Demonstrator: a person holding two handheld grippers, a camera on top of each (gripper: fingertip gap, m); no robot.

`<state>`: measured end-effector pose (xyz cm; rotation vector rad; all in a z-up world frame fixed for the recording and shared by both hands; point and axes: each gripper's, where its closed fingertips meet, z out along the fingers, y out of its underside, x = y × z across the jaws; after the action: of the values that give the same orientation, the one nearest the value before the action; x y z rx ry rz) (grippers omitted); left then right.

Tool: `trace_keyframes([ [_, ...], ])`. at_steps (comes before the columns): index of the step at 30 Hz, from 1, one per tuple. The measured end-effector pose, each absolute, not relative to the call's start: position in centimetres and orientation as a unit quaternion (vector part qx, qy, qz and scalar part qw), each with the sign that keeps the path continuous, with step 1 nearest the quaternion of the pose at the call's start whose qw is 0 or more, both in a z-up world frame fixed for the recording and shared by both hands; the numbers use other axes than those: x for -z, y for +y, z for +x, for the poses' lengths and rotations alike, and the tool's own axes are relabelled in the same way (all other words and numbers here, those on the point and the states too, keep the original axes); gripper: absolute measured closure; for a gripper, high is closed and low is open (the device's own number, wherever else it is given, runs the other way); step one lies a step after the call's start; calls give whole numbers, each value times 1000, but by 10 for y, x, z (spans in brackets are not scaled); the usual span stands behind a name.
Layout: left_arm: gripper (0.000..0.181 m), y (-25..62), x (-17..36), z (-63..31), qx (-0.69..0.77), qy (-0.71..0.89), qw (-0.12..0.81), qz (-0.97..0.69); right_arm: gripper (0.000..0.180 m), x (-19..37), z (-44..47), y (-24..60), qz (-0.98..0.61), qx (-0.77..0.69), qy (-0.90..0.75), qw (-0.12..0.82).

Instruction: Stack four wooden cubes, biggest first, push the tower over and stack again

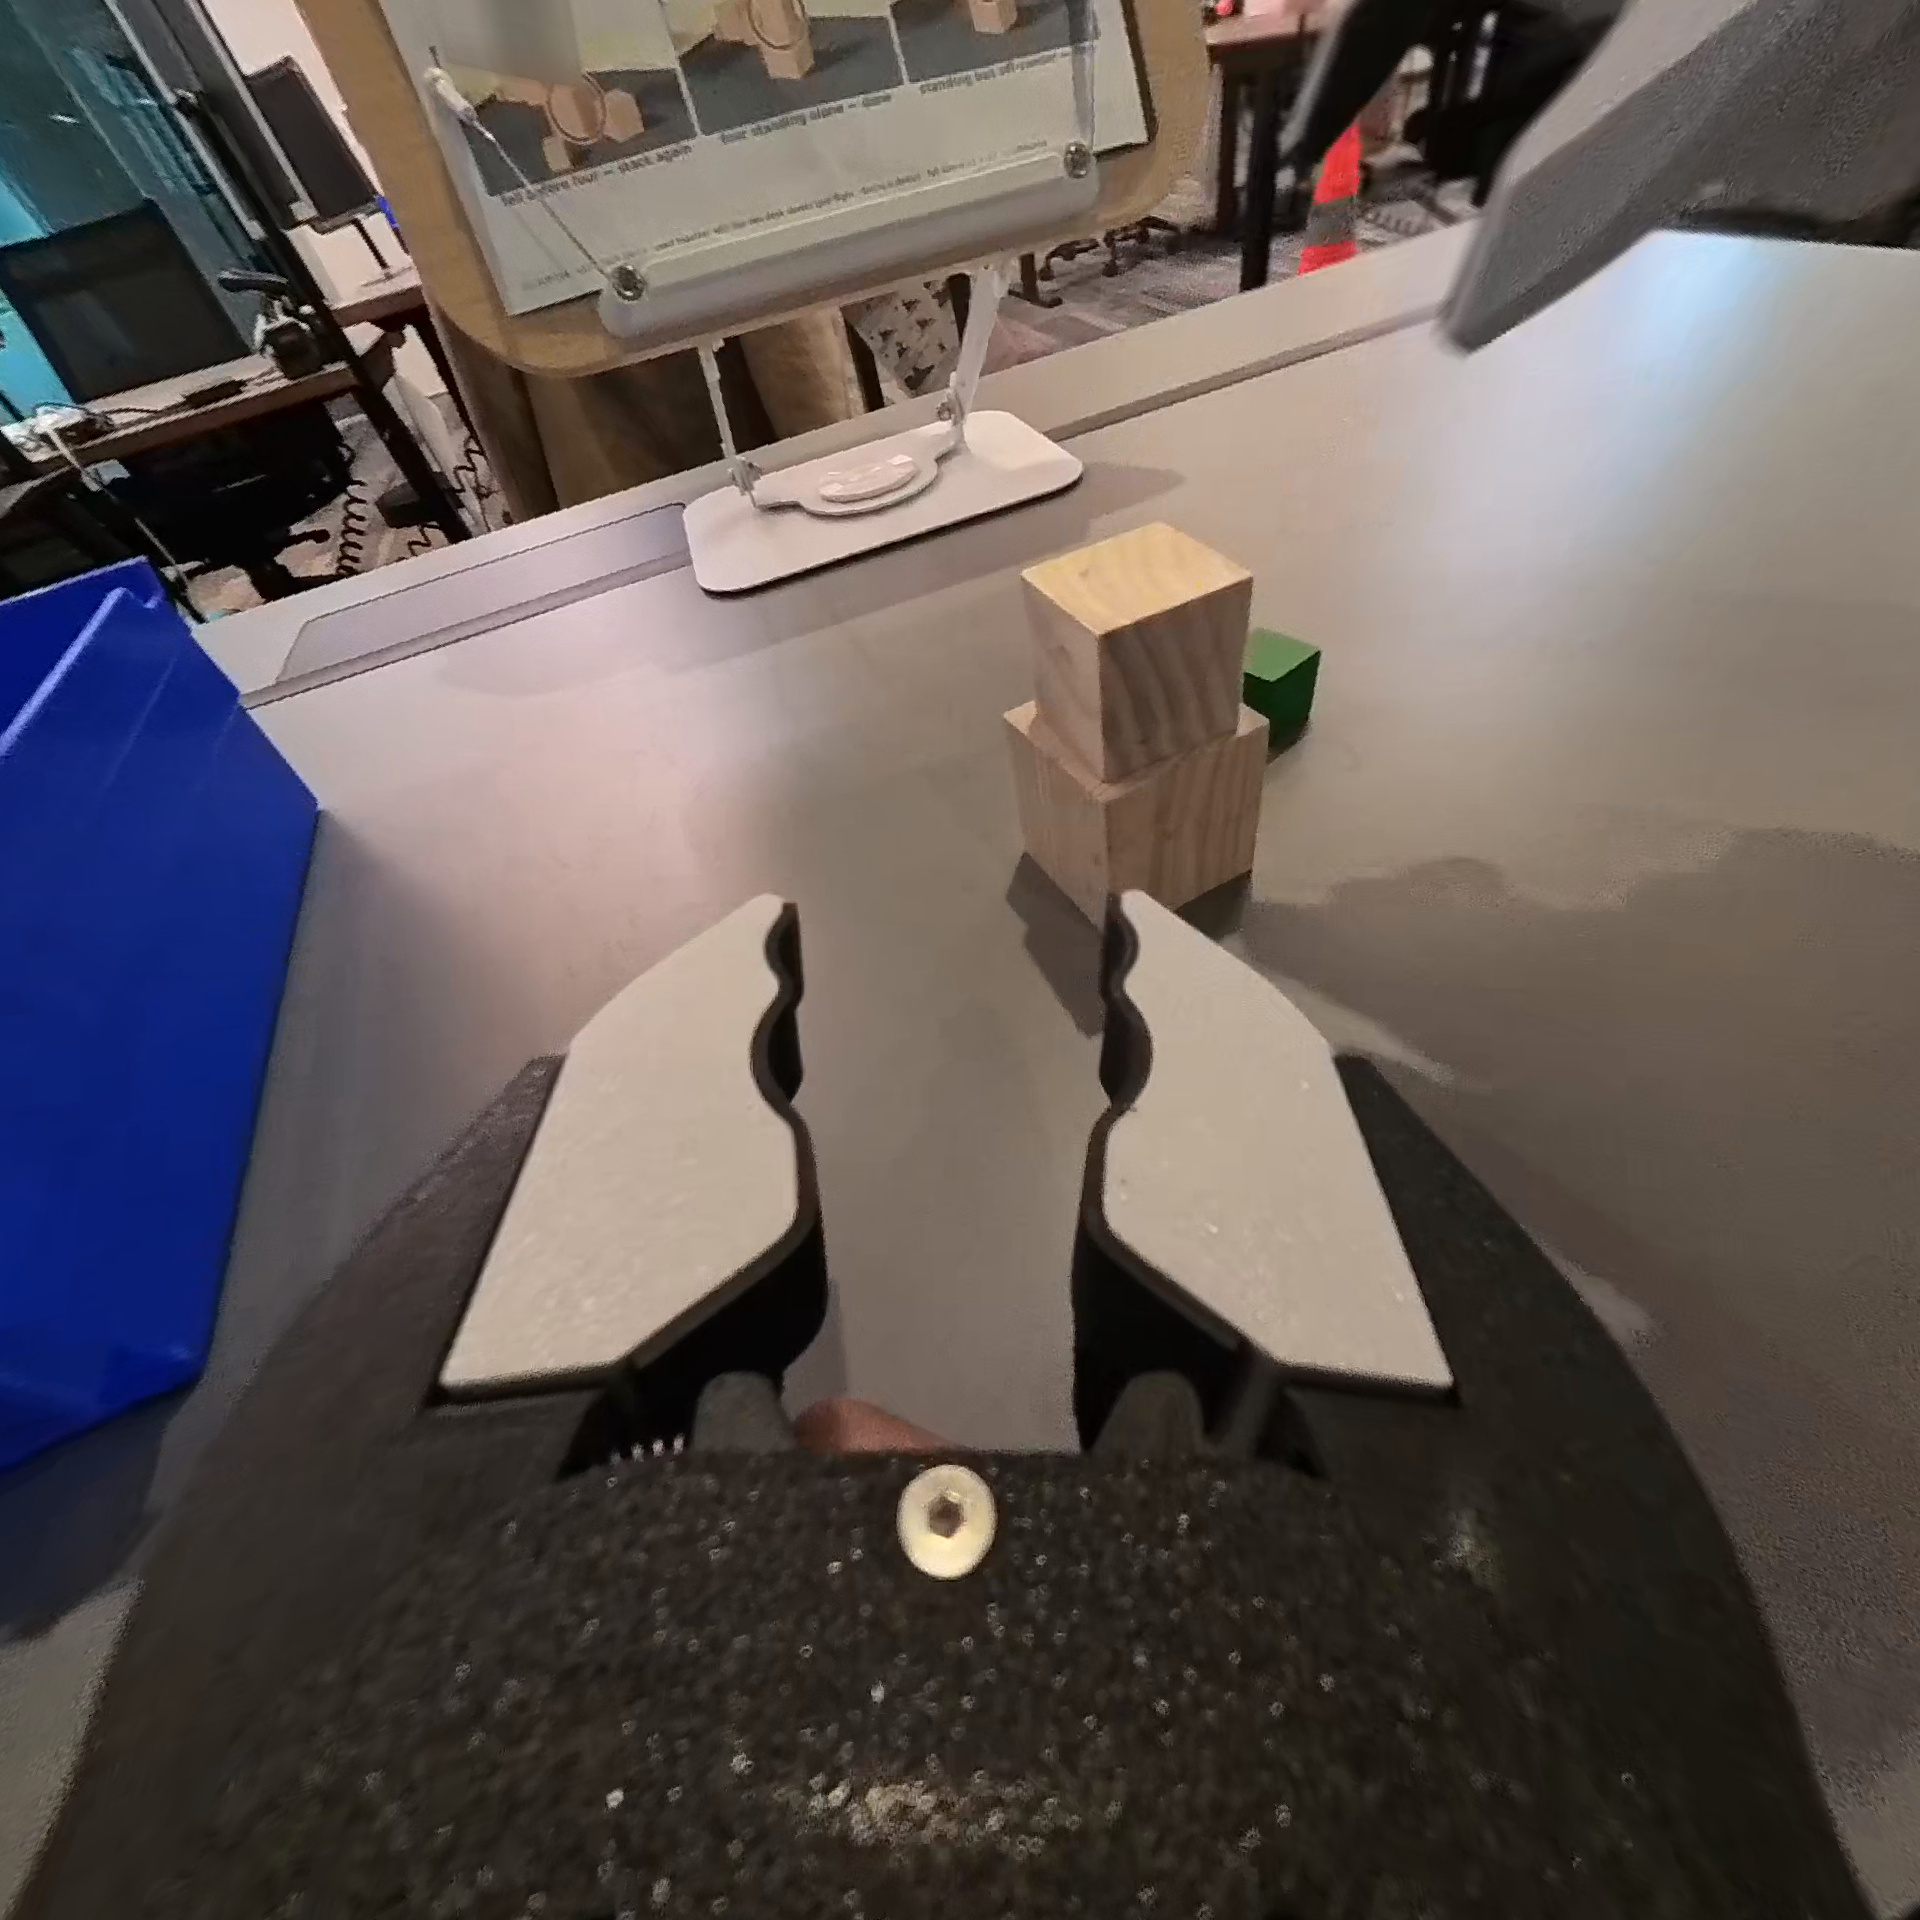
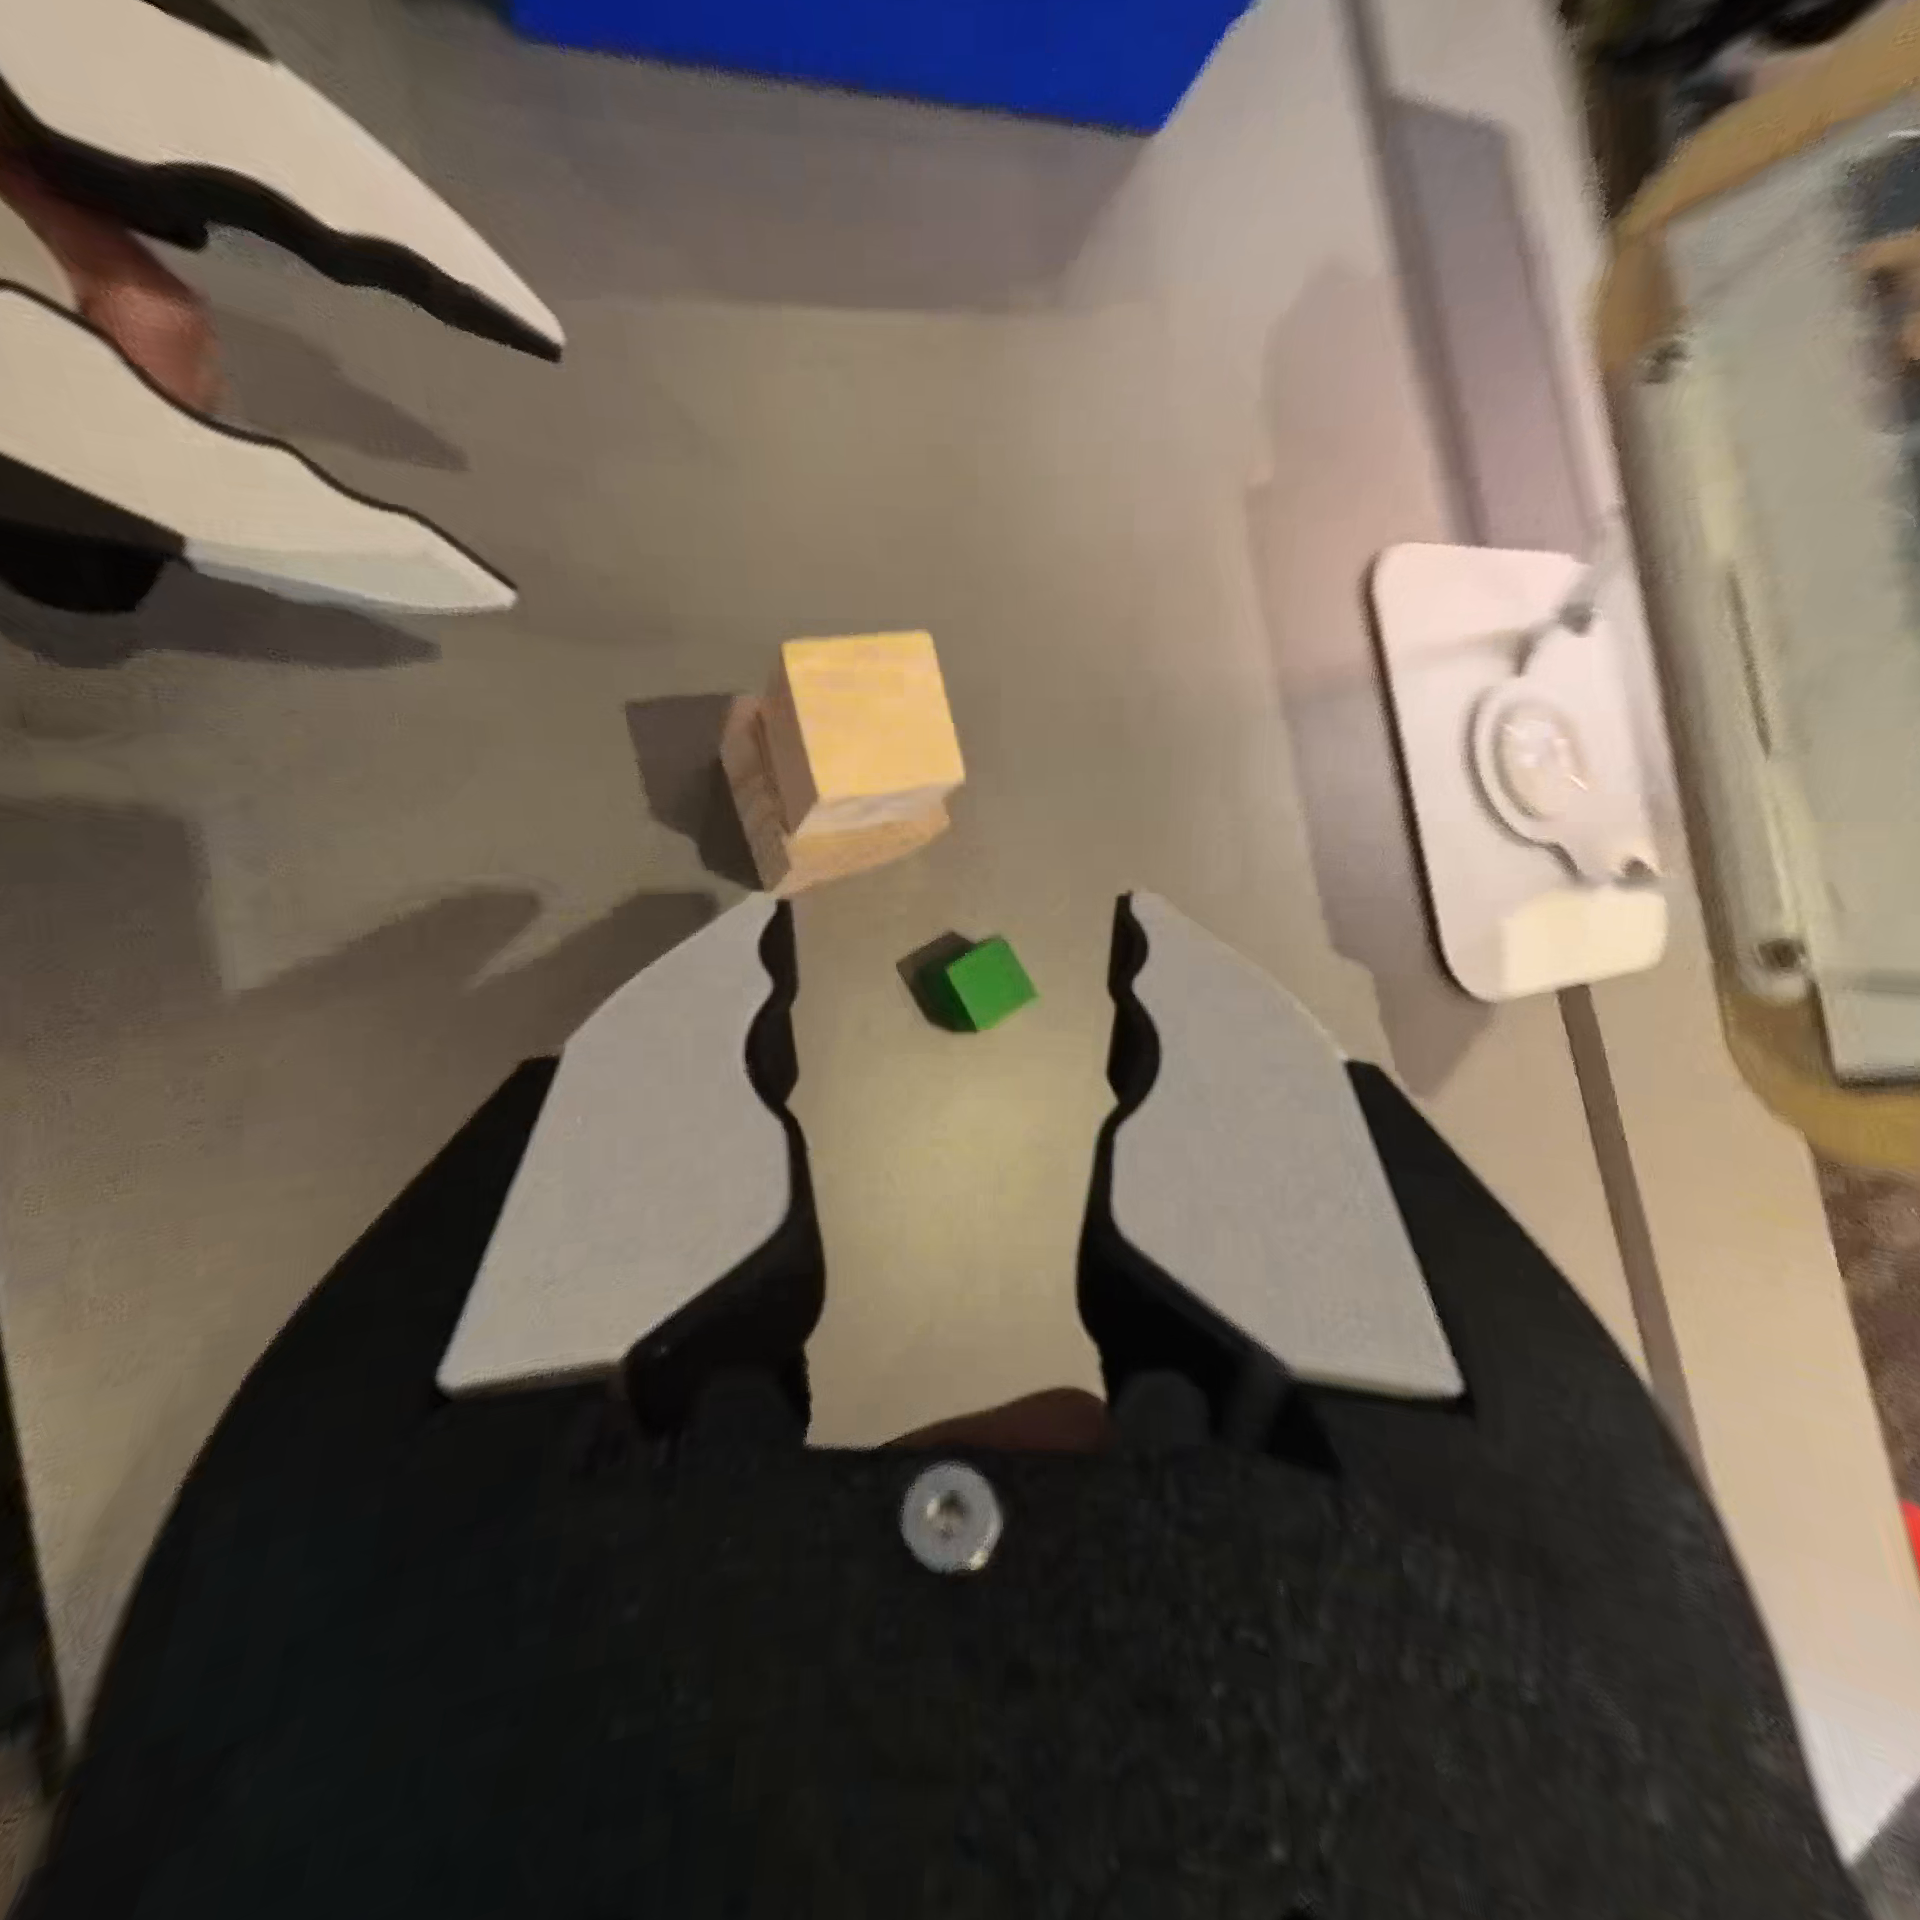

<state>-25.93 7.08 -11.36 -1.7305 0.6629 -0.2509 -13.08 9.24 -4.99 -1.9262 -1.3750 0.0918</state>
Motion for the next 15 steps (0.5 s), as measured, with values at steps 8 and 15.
trace_keyframes([
  [8,125,65,114,-253,97,312,599,-731,131,107,-87,64,-741,9,-520,425],
  [15,120,66,116,-252,49,323,605,-727,141,142,-105,123,-688,-7,-680,253],
])
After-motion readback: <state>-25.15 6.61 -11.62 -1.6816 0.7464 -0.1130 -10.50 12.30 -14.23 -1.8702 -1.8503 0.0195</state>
